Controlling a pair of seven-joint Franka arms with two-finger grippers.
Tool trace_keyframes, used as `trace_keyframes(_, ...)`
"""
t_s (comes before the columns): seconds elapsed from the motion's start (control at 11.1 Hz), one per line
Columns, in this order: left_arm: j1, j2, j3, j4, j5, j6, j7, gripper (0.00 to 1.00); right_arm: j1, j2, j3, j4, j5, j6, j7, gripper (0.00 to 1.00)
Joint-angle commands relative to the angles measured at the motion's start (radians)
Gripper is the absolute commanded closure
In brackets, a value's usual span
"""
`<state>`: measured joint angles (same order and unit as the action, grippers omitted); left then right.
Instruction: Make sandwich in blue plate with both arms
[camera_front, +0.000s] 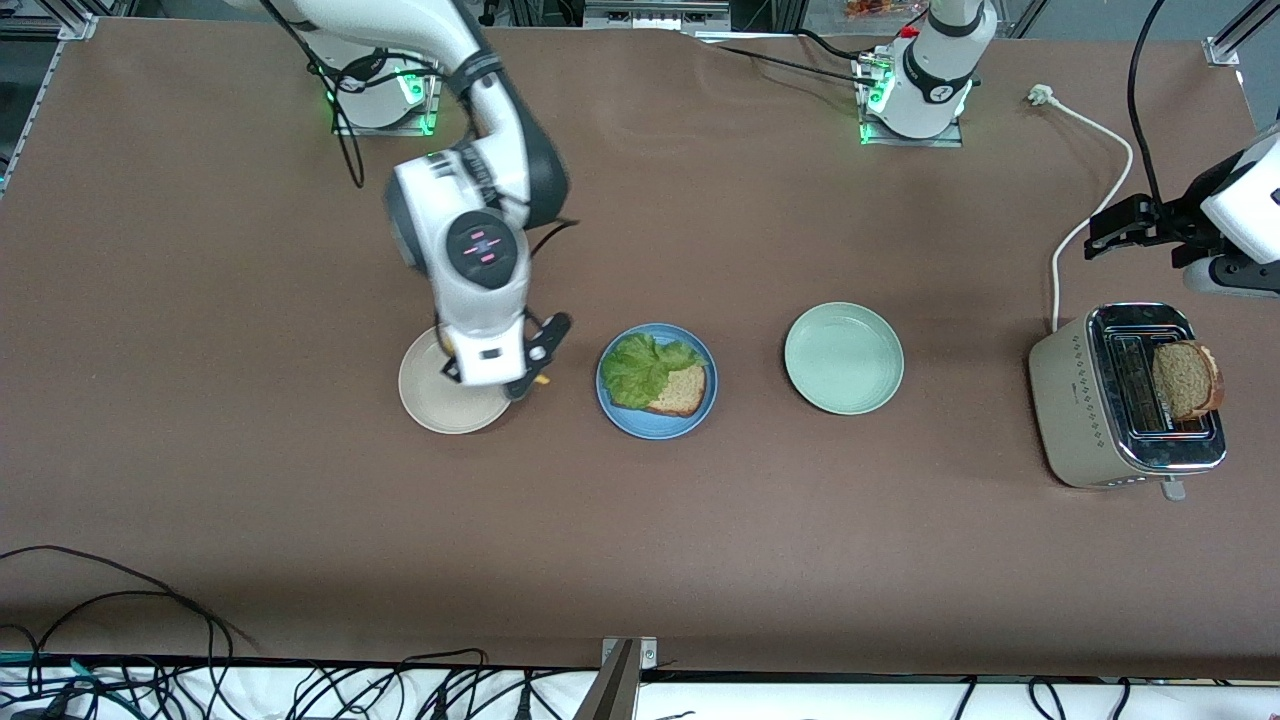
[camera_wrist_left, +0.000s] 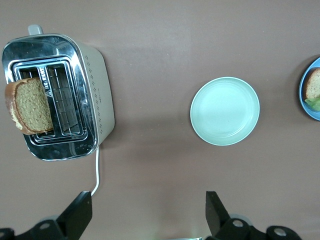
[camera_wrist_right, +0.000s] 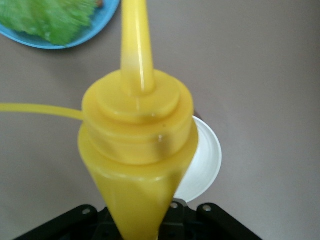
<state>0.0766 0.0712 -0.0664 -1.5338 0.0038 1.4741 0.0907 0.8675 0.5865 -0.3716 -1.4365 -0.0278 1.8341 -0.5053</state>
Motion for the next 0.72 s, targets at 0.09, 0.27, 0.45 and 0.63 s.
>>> trace_keyframes(0.09, 0.003, -0.016, -0.003, -0.011, -0.002, 0.003, -0.005, 0.0, 0.073, 0.047, 0.022, 0.001, -0.165, 0.021, 0.085, 1.0)
trace_keyframes(0.27, 0.003, -0.016, -0.003, -0.011, -0.002, 0.003, -0.005, 0.0, 0.105, 0.088, 0.025, 0.005, -0.228, 0.021, 0.085, 1.0)
trace_keyframes(0.45, 0.002, -0.018, -0.003, -0.011, -0.002, 0.003, -0.005, 0.0, 0.143, 0.14, 0.055, 0.033, -0.326, 0.008, 0.1, 1.0)
trace_keyframes(0.63, 0.003, -0.016, -0.003, -0.011, -0.002, 0.003, -0.005, 0.0, 0.177, 0.165, 0.054, 0.033, -0.366, 0.007, 0.114, 1.0)
